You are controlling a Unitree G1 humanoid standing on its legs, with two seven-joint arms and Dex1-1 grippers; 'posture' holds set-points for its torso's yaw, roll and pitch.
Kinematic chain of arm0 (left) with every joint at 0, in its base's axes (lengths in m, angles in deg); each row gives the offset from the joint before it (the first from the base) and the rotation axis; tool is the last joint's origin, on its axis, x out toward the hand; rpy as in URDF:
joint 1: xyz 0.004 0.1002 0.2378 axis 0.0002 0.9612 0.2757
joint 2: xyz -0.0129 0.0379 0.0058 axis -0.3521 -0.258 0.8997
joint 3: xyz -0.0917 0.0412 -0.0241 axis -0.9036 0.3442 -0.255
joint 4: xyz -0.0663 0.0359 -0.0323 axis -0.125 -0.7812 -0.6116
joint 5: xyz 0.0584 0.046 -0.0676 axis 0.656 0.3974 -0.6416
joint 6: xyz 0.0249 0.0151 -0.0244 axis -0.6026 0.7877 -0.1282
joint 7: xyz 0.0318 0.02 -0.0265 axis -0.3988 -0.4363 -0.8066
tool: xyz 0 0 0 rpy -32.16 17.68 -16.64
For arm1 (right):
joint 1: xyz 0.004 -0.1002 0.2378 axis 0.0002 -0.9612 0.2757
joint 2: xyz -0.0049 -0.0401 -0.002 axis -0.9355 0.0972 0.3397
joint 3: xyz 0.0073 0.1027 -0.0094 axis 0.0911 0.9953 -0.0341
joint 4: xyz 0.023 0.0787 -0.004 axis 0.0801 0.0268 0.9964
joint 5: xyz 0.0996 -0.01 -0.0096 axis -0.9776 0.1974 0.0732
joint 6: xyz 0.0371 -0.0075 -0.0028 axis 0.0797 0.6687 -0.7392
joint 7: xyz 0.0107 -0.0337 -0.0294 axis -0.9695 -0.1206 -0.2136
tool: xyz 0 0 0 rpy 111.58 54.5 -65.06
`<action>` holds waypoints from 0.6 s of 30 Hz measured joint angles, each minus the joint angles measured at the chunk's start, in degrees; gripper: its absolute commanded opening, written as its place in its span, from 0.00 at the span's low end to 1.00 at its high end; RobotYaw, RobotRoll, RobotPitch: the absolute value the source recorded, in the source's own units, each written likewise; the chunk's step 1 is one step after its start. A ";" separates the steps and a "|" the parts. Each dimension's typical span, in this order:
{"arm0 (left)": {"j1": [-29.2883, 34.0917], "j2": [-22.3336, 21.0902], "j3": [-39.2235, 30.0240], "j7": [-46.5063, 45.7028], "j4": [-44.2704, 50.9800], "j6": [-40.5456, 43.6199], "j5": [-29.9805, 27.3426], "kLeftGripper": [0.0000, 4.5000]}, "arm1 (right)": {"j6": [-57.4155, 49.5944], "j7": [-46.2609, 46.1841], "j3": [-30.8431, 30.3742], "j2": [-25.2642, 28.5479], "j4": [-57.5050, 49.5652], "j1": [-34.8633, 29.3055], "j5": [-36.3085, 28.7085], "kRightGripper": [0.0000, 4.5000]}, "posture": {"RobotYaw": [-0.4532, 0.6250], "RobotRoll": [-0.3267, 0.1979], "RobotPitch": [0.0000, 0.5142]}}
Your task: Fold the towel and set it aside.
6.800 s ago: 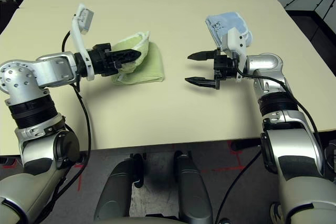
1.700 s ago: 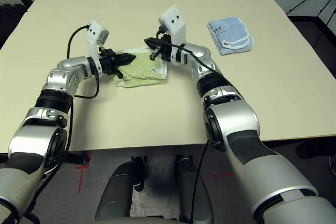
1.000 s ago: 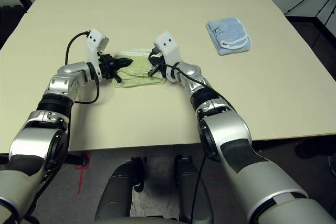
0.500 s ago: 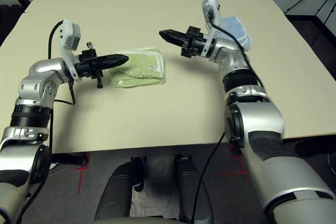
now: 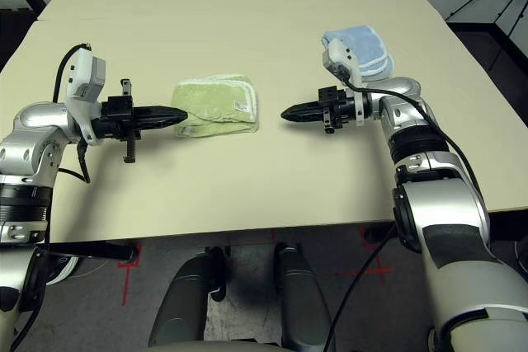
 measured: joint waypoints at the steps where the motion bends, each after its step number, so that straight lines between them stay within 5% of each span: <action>1: 0.00 0.00 0.00 -0.29 0.00 0.00 -0.03 0.47 | -0.77 -0.67 0.44 -0.20 -0.36 -0.04 -0.59 0.48 | 0.42 0.62 0.39; 5: 0.01 0.04 -0.01 -1.10 0.01 -0.09 -0.30 0.83 | -7.37 -4.58 2.77 -1.15 -2.07 -0.12 -3.41 0.83 | 0.42 0.62 0.39; 7: 0.07 0.08 -0.02 -1.50 0.32 -0.09 -0.58 0.99 | -18.71 -8.15 5.19 -2.11 -2.66 -0.04 -6.32 0.99 | 0.43 0.62 0.39; 13: 0.72 0.07 -0.09 -2.53 3.87 0.70 -1.81 1.00 | -46.16 -21.98 13.32 -4.53 -1.58 4.01 -14.12 1.00 | 0.44 0.62 0.40; 18: 2.03 0.03 -0.14 -3.95 6.84 2.04 -2.86 1.00 | -50.72 -27.36 14.52 -6.61 -2.03 4.32 -14.82 1.00 | 0.45 0.62 0.40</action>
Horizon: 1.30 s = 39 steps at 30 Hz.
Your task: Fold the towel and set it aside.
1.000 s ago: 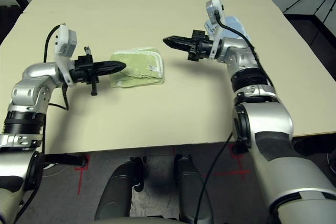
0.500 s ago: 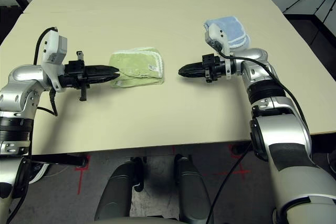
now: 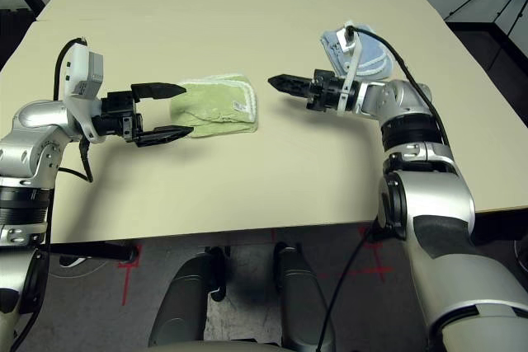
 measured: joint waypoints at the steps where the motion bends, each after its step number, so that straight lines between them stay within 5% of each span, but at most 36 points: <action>1: 0.01 0.00 0.00 -0.41 0.06 0.20 -0.01 1.00 | 0.04 -0.20 -0.12 -0.26 0.00 -0.21 0.00 1.00 | 0.45 0.62 0.40; 6: -0.07 0.50 -1.61 -6.93 -1.62 2.71 0.12 1.00 | 3.54 0.68 -1.67 0.09 -1.90 -0.58 0.35 1.00 | 0.43 0.62 0.40; 16: -1.70 0.04 -1.61 -13.19 -10.48 5.83 3.28 1.00 | 35.92 16.59 -11.42 8.88 -10.06 -9.29 7.86 1.00 | 0.40 0.62 0.40; 21: -4.27 -0.24 -1.62 -16.84 -13.32 18.16 3.29 1.00 | 49.67 22.70 -11.85 10.62 -10.35 -10.73 9.07 1.00 | 0.39 0.62 0.41; 25: -10.13 2.43 -4.95 -21.84 -16.97 36.75 -1.49 1.00 | 51.83 23.51 -11.74 10.61 -10.38 -10.74 9.01 1.00 | 0.39 0.62 0.41; 31: -19.26 6.10 -14.09 -29.68 -25.42 53.76 -6.73 1.00 | 51.42 23.19 -11.66 9.94 -11.83 -11.06 8.23 1.00 | 0.38 0.62 0.42; 39: -22.81 6.06 -11.70 -31.02 -35.08 59.34 -5.97 1.00 | 48.86 21.83 -11.19 9.70 -15.09 -11.12 6.49 1.00 | 0.35 0.62 0.43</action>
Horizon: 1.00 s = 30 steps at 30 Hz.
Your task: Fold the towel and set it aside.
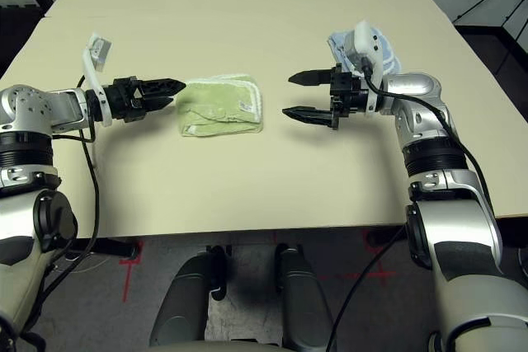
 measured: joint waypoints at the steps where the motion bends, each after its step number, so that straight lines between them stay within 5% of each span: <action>1: -0.34 -0.09 0.50 0.02 -1.28 -0.45 0.46 1.00 | -0.36 -0.23 0.02 0.02 -0.71 -0.09 -0.27 1.00 | 0.35 0.62 0.43; 10: -2.01 -1.80 1.56 0.45 -3.86 -1.28 1.71 1.00 | -1.96 -0.98 0.06 0.27 -3.21 -1.11 -1.37 1.00 | 0.36 0.62 0.43; 30: -2.41 5.31 -3.86 -2.06 -5.07 -0.74 0.73 1.00 | -2.22 -1.34 0.06 0.21 -3.90 -1.10 -1.50 1.00 | 0.35 0.62 0.42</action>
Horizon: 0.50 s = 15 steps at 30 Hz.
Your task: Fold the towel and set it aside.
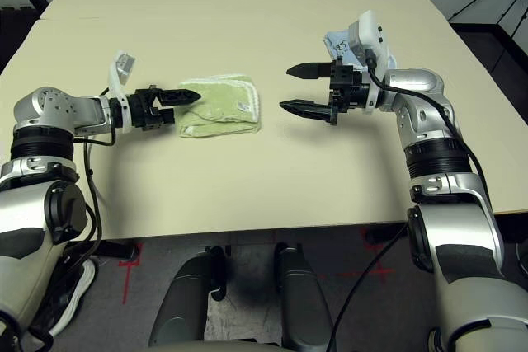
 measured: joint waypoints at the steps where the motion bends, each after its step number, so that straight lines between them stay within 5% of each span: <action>1: -0.01 0.11 -0.01 0.00 0.00 0.00 0.00 1.00 | 0.00 0.00 0.00 0.00 0.00 0.00 0.00 1.00 | 0.35 0.62 0.42; 3: -0.01 0.39 -0.15 0.00 -0.03 0.00 -0.02 1.00 | 0.00 0.00 0.00 0.00 0.00 -0.01 0.00 1.00 | 0.35 0.62 0.42; 6: -0.02 1.01 -0.45 -0.26 -0.33 -0.13 -0.03 0.86 | 0.00 -0.01 0.00 0.02 -0.04 -0.11 0.00 1.00 | 0.35 0.62 0.42; 15: -0.03 2.37 -3.11 -2.32 -0.75 -0.52 -0.12 0.09 | 0.00 -0.13 0.00 0.05 -0.19 -0.75 0.02 1.00 | 0.36 0.62 0.42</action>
